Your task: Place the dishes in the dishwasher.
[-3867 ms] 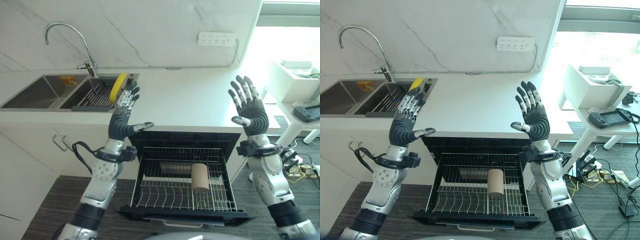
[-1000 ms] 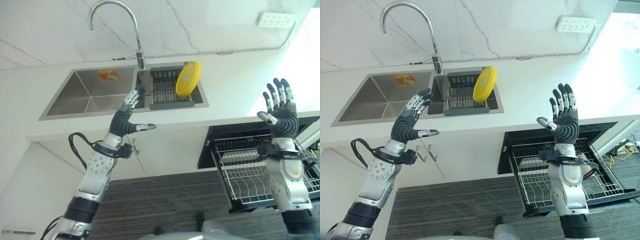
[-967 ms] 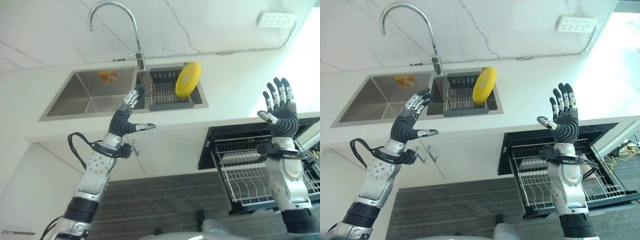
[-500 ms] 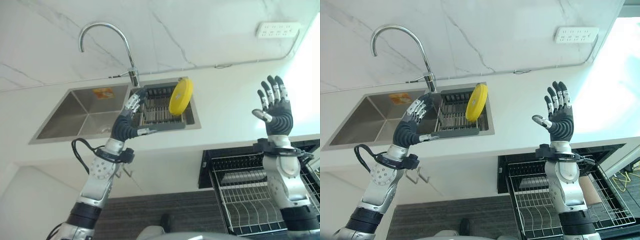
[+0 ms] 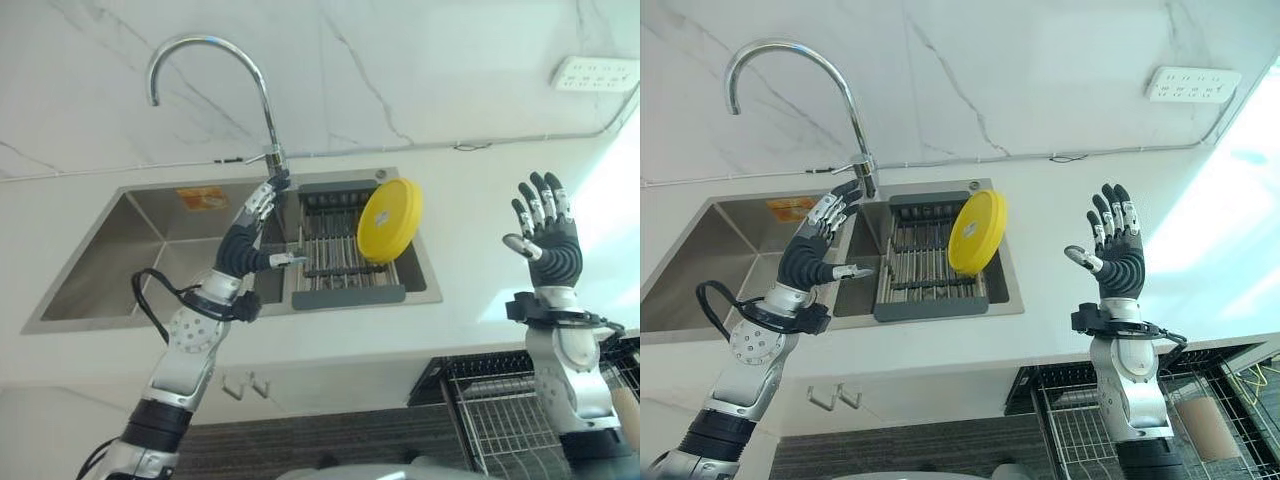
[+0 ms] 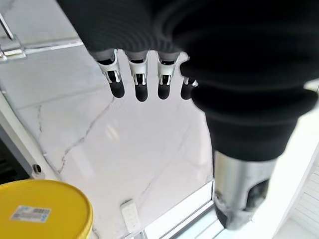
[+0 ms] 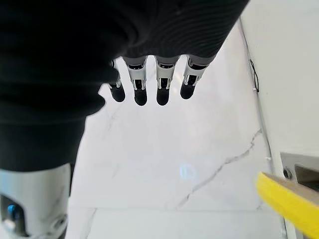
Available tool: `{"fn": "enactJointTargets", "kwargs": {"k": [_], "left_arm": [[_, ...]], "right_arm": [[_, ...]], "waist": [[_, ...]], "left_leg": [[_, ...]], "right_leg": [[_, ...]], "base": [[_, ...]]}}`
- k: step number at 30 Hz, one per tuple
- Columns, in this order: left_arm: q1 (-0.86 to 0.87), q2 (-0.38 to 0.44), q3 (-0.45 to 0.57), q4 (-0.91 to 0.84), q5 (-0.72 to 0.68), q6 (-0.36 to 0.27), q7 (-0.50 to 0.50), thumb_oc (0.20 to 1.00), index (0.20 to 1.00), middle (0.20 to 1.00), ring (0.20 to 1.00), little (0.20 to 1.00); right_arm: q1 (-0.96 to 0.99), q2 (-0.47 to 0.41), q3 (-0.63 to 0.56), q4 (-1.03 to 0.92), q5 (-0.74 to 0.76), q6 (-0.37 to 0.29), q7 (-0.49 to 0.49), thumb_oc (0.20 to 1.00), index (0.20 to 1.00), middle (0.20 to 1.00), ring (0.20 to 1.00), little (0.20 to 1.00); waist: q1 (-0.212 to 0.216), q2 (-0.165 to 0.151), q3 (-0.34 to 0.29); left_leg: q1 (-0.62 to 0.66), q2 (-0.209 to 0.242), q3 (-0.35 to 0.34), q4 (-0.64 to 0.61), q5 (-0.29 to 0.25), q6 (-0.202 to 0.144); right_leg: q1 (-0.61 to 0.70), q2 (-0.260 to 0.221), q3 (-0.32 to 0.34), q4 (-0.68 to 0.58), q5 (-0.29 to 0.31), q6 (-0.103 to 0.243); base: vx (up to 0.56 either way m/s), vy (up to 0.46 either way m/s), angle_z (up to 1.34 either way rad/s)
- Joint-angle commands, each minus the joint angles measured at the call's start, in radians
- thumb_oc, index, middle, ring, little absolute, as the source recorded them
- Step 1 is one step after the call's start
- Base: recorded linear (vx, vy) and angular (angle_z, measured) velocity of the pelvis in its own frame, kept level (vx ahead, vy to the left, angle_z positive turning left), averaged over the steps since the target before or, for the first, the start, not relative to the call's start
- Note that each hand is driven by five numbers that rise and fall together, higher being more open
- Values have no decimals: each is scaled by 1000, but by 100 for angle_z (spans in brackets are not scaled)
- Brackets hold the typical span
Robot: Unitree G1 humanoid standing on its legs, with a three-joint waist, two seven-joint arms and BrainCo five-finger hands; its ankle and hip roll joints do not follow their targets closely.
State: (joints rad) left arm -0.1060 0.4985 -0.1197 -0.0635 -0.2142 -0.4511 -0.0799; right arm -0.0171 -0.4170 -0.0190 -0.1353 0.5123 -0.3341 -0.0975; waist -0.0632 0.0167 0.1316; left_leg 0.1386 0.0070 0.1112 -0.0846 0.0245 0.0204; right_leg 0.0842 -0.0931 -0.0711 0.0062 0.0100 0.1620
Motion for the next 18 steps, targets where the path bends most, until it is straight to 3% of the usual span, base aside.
{"fn": "enactJointTargets", "kwargs": {"k": [1, 18], "left_arm": [[-9, 16, 23, -33, 15, -23, 5, 1000, 1000, 1000, 1000, 1000], [-18, 6, -19, -41, 19, -30, -17, 1000, 1000, 1000, 1000, 1000]], "right_arm": [[-67, -7, -40, -37, 8, -31, -5, 1000, 1000, 1000, 1000, 1000], [-170, 15, 88, 133, 39, 101, -7, 1000, 1000, 1000, 1000, 1000]], "waist": [[17, -3, -38], [65, -24, -54]], "left_leg": [[1, 14, 21, 26, -82, -23], [24, 3, 34, 25, -103, -16]], "right_leg": [[-31, -14, -49, 104, -83, -3], [-1, -32, -78, 32, -39, 11]], "base": [[24, 13, -21], [7, -9, -5]]}}
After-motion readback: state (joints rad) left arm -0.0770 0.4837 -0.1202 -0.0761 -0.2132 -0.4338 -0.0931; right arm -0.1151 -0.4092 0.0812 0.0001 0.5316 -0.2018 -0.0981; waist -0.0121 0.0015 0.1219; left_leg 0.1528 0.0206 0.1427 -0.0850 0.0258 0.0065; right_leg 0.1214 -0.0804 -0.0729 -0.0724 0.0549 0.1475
